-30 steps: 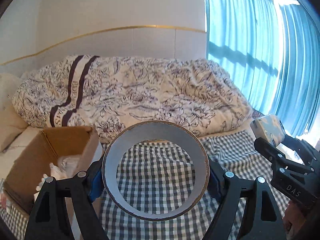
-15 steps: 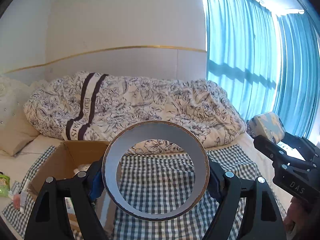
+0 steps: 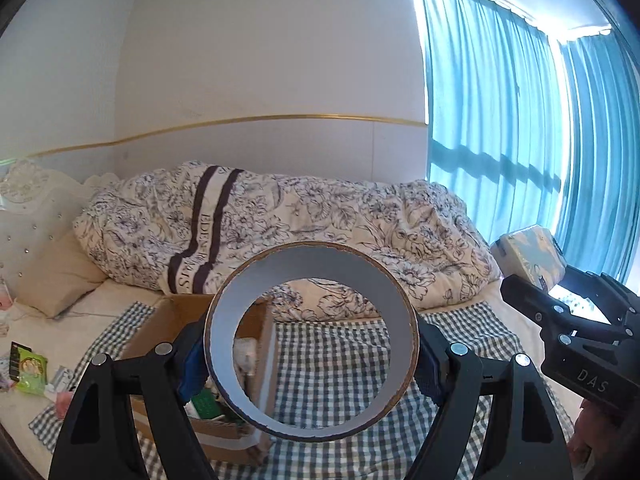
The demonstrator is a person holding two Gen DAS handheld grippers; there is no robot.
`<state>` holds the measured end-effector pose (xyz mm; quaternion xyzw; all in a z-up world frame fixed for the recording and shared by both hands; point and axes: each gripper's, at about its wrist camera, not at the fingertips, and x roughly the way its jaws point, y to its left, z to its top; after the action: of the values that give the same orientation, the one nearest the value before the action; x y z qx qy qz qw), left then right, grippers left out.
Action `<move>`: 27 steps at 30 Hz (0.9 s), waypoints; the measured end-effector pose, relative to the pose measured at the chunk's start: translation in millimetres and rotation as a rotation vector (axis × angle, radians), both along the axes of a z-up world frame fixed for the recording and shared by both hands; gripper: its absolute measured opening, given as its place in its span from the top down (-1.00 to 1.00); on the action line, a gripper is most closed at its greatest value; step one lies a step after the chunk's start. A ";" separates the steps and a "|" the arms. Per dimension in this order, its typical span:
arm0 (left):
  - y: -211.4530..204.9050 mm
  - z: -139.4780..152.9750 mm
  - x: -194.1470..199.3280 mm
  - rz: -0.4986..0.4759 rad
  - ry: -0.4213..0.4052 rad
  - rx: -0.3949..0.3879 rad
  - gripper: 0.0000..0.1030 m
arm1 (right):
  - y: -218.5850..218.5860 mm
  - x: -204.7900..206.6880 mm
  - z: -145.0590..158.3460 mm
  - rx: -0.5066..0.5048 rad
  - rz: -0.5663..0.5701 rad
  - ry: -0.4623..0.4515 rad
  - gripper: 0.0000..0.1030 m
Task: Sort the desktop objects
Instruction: 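Lift and carry the tape roll and tissue pack over the cardboard box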
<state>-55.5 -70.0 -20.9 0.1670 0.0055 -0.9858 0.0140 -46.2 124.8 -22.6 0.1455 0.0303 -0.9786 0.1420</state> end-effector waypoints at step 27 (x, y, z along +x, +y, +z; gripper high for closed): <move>-122.4 20.1 21.8 0.168 0.011 -0.042 -0.61 | -117.3 -17.5 17.5 -0.007 0.177 -0.003 -0.43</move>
<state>-33.7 -192.4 -0.7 0.1604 -0.0009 -0.9819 0.1003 -63.8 7.5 -5.1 0.1434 0.0394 -0.9621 0.2286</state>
